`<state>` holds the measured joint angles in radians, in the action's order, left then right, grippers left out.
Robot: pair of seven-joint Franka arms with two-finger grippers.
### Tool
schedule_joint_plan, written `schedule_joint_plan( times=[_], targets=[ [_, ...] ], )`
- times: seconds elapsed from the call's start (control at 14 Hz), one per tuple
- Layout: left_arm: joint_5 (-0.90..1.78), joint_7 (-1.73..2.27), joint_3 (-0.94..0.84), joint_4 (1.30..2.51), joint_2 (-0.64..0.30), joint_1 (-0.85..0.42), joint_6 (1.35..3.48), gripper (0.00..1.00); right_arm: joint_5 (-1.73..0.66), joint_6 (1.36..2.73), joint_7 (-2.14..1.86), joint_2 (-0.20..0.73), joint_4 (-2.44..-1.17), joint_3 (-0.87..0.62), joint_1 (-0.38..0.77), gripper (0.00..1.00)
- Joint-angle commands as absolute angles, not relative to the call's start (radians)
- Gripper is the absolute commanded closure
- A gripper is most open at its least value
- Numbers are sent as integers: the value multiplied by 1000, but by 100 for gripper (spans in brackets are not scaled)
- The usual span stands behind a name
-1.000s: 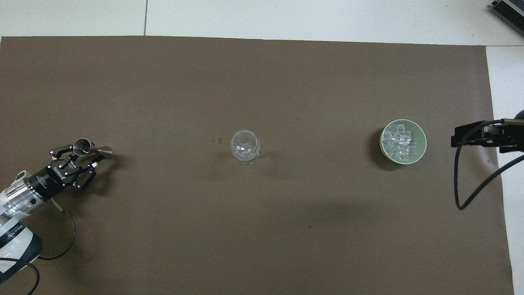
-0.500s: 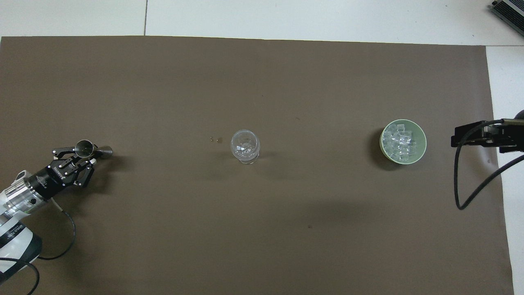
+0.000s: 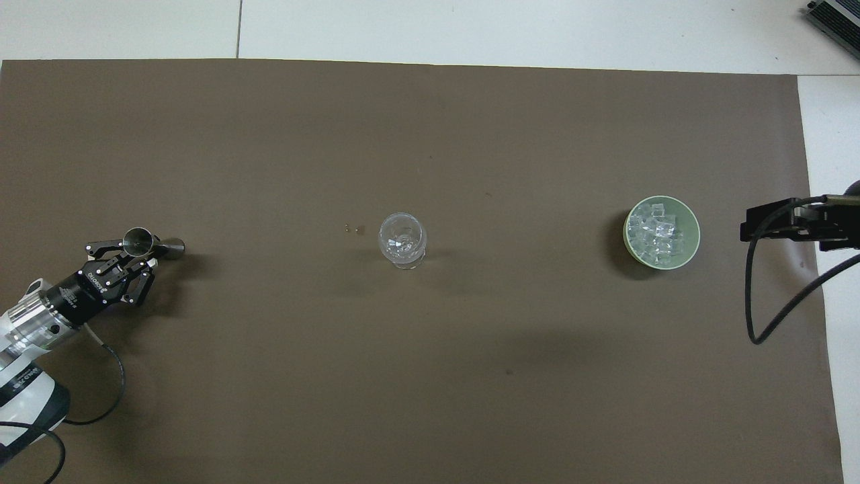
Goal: Pour wine and add ice with both arms
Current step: 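Close the left gripper around the metal jigger cup, then lift the jigger with the left gripper and carry it to the glass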
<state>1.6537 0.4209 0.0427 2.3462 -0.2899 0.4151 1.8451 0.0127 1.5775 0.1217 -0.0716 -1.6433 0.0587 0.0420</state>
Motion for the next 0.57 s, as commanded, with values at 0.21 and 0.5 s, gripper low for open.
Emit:
schedule_joint_plan(
  times=[0.21,0.5],
  targets=[
    [1698,506,48,2292,-281,333,1868,100,-3,1574,89,-95,-1666,58,37,0],
    [1704,531,46,2273,-242,266,1931,100,-3,1574,89,-95,-1666,58,37,0]
  ],
)
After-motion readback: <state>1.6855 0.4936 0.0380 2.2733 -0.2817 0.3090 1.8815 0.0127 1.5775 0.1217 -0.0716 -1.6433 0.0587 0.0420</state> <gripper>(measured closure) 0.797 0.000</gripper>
